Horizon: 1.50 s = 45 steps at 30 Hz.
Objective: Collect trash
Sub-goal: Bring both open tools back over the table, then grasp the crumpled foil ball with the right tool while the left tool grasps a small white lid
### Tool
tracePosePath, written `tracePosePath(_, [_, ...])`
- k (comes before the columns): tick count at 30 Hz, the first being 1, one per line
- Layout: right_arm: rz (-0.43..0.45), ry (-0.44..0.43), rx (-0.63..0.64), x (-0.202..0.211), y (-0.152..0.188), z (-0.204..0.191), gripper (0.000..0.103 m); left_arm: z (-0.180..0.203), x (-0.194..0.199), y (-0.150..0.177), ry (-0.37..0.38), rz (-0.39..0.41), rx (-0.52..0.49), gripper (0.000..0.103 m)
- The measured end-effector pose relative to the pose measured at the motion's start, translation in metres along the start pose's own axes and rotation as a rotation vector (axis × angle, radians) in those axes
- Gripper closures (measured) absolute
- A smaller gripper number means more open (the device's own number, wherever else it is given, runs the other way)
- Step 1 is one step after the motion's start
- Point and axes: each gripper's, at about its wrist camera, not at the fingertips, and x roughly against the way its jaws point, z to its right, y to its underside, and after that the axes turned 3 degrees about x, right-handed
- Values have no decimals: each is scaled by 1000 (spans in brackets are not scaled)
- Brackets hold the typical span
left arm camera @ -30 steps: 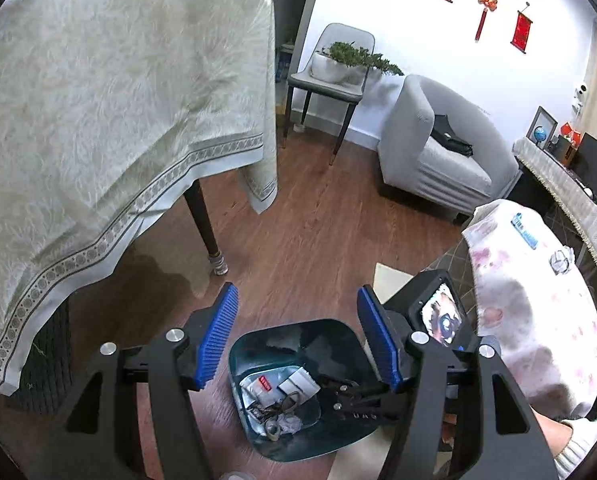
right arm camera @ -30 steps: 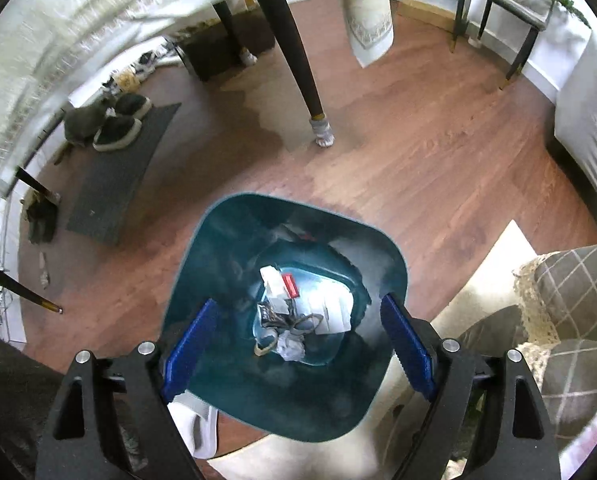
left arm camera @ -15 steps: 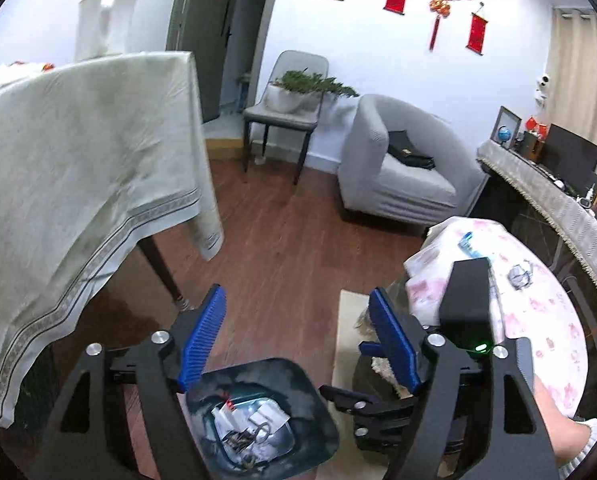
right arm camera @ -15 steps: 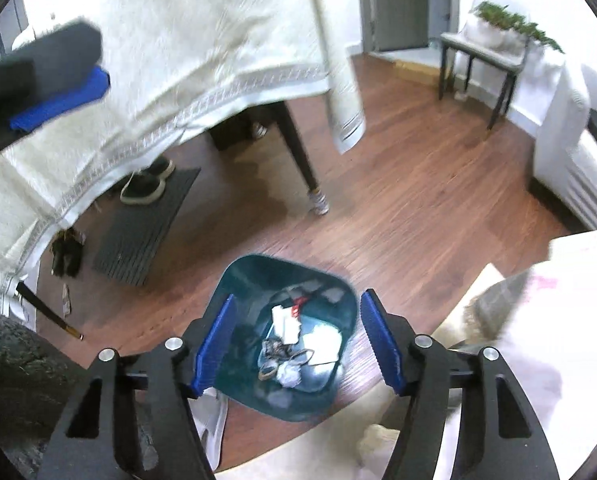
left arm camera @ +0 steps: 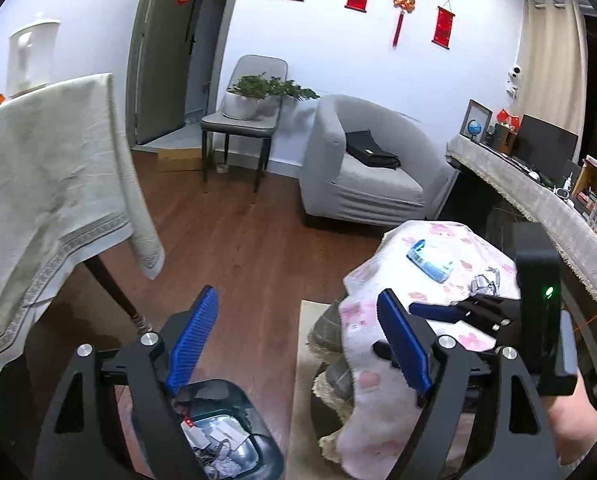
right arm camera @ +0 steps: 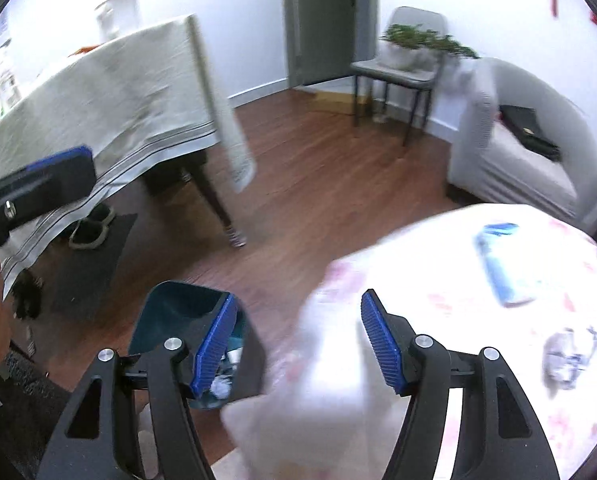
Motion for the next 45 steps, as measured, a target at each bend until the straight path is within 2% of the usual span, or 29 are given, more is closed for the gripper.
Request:
tracePosePath(8, [46,162,-76,28,12,64,22,35,-33,-2,15,-25,-35,17])
tracePosePath(13, [55,223,-129,40,22,100,21,54,-50,2,33,-44,-62,14])
tracePosePath(17, [51,267,-174,48,34,125,21,66,-65,5,75,-75,-56,12])
tracePosePath(24, [21,303,-228,47,49,152,21,87,-91,5,116,-103,-60,10])
tracePosePath(30, [4,318,-251,44,56,166,21,120,-107,15,131,-121,-153,10])
tracePosePath(39, [-19,341,-328,54,79,203,21,153,-125,24,184,-146,-202,11])
tracePosePath(40, [-25,336,-343,54,83,208,21,157,-127,25,187,-148,-206,14])
tracePosePath(42, [-31,320,-365,54,89,216,36,162,-131,27,188,-154,-211,19])
tracePosePath(43, [-36,312,-377,54,92,220,38,165,-132,27,188,-155,-212,22])
tracePosePath(45, [-46,291,-397,53,97,227,48,169,-137,29,191,-163,-211,23])
